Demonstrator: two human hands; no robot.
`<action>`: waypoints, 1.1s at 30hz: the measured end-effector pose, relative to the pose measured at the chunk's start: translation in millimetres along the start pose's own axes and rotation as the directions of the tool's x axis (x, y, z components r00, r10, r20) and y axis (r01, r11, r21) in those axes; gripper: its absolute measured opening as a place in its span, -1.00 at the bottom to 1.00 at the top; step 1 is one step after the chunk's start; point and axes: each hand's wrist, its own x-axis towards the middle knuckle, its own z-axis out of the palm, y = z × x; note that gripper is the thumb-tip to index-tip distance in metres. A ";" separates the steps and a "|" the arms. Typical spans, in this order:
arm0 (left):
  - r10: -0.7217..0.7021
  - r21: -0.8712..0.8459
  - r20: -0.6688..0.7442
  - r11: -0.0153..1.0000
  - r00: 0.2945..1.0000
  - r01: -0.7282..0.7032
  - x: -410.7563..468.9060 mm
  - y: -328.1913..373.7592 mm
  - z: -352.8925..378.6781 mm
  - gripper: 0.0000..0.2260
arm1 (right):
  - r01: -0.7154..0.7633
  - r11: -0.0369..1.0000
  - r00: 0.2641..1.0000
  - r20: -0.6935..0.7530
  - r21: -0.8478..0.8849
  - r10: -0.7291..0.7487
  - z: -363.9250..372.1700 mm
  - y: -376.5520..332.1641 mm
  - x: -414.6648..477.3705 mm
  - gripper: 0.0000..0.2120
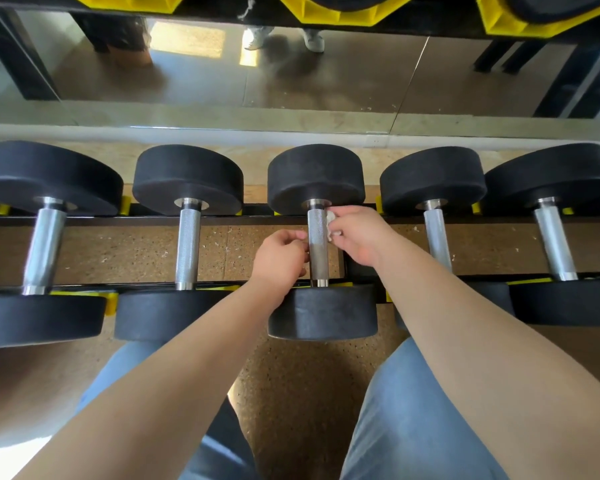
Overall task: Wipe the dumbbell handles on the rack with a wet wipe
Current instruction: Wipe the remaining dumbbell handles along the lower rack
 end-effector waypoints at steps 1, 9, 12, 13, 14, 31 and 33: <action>-0.003 0.002 -0.003 1.000 1.000 0.003 -0.2 0.1 -0.2 -0.80 | -0.031 0.999 0.999 0.041 -0.017 0.031 -0.8 0.2 -2.8 -0.58; -0.048 0.031 -0.013 0.998 0.999 0.048 2.1 -0.8 -0.2 -0.75 | -0.185 0.967 0.950 0.219 -0.174 0.222 -6.7 10.6 -21.3 -0.61; -0.116 -0.032 0.072 0.992 0.991 0.118 8.8 0.6 -0.6 -0.73 | -0.162 0.970 0.975 0.182 0.183 0.128 -0.4 10.7 -10.0 -0.56; -0.168 -0.094 0.107 0.979 0.980 0.178 9.0 3.5 -2.7 -0.75 | -0.168 0.959 0.978 0.161 0.227 0.134 -0.4 14.1 -7.9 -0.61; -0.228 -0.153 0.146 0.956 0.963 0.250 10.0 6.5 -4.9 -0.76 | -0.176 0.960 0.979 0.138 0.219 0.148 -1.3 16.7 -8.8 -0.67; -0.266 0.378 0.225 0.910 0.937 0.168 10.1 16.4 -18.7 -0.82 | 0.064 0.983 0.974 -0.203 -0.171 -0.099 -5.9 34.9 -17.8 -0.69; -0.281 0.327 0.243 0.925 0.929 0.194 7.4 19.6 -21.2 -0.83 | 0.087 0.962 0.968 -0.208 -0.258 -0.143 -6.7 37.2 -16.2 -0.68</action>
